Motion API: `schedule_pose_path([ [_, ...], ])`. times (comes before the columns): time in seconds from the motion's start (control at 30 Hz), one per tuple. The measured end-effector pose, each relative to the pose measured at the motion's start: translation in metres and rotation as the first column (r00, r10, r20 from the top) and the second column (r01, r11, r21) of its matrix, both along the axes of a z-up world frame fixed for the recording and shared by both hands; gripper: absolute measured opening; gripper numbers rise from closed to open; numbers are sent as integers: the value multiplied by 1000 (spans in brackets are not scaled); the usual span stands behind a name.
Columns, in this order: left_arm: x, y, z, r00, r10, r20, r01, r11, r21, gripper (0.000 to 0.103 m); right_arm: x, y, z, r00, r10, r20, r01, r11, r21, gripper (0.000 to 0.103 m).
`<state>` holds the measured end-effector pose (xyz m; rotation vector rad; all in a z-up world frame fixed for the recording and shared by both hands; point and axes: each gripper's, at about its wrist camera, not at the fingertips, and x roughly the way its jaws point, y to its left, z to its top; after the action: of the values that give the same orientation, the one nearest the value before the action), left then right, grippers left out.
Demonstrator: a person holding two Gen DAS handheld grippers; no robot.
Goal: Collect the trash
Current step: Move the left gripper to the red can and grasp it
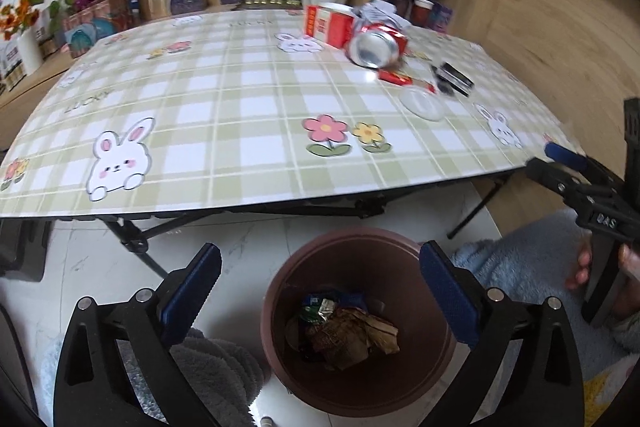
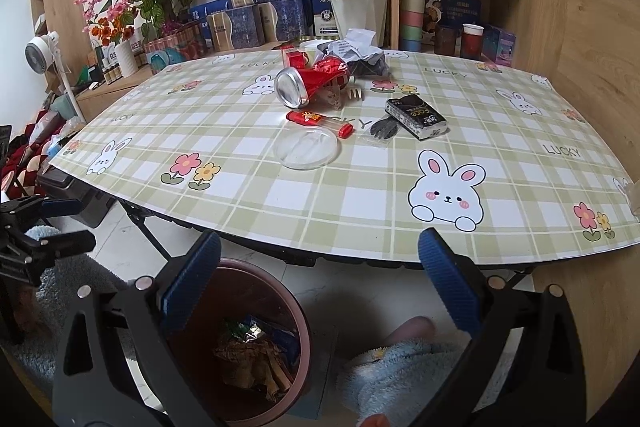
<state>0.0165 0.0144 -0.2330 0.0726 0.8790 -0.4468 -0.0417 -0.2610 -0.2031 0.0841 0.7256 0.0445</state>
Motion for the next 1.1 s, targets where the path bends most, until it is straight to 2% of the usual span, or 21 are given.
schedule_pose_path([
  [0.1, 5, 4, 0, 999, 38, -13, -38, 999, -4, 97, 0, 0, 0, 1000, 2, -1, -2, 1000, 3, 97],
  [0.2, 9, 6, -1, 998, 35, -59, -37, 999, -34, 97, 2, 0, 1, 1000, 8, -1, -8, 1000, 9, 97],
  [0.27, 11, 6, 0, 998, 38, -58, -40, 999, -33, 97, 2, -2, 3, 1000, 3, 11, -3, 1000, 13, 97],
  [0.37, 17, 4, 4, 999, 40, -37, -41, 999, -30, 97, 7, -9, 9, 999, -25, 23, 24, 999, 29, 97],
  [0.5, 29, -5, 26, 998, -5, 67, 10, 998, -66, 97, 19, -21, 21, 998, -53, 39, 52, 998, 32, 97],
  [0.63, 52, -29, 52, 989, -44, 140, 54, 996, -71, 97, 37, -43, 33, 996, -80, 41, 77, 995, 57, 97],
  [0.73, 81, -56, 66, 986, -63, 155, 75, 995, -72, 97, 54, -63, 39, 998, -65, -5, 65, 992, 107, 97],
  [0.8, 105, -76, 71, 988, -70, 138, 81, 994, -79, 97, 63, -74, 42, 997, -82, -14, 83, 992, 96, 97],
  [0.87, 124, -102, 70, 988, -89, 128, 94, 995, -36, 97, 69, -82, 43, 995, -102, -8, 102, 994, 50, 97],
  [0.93, 145, -137, 67, 985, -123, 120, 116, 991, 65, 97, 73, -88, 43, 993, -117, -7, 118, 993, 22, 97],
  [1.03, 170, -182, 59, 978, -192, 75, 181, 975, 131, 97, 80, -99, 38, 993, -119, -24, 120, 992, 39, 97],
  [1.1, 179, -207, 56, 972, -210, 102, 188, 964, 190, 97, 83, -106, 36, 992, -124, -22, 125, 991, 45, 97],
])
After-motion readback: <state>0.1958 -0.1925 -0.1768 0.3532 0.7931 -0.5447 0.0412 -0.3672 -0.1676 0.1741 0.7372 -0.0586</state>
